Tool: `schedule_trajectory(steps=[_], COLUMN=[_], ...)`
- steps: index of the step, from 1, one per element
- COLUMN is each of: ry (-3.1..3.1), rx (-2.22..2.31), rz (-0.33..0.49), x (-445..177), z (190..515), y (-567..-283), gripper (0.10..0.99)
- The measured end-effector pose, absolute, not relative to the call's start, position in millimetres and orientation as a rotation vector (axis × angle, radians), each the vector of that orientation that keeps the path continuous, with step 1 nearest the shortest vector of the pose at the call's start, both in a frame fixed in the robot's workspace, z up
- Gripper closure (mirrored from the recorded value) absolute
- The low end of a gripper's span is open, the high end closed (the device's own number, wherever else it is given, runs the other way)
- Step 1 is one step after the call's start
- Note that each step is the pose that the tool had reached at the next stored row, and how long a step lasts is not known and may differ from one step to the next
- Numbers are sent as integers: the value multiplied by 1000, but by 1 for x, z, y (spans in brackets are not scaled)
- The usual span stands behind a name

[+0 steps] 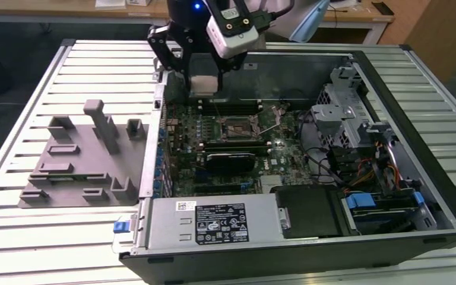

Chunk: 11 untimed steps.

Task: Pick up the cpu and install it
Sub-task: 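Pick up the cpu and move it towards the insertion slot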

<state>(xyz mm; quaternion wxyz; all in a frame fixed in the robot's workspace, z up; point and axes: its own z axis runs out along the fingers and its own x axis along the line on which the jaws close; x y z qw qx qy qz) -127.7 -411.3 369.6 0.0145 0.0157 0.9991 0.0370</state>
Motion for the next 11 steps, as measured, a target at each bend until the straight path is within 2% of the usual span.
schedule_trajectory(steps=[11], ry=[3110], rx=[49], rz=[109], x=[-128], z=[364], y=[-411], gripper=[545])
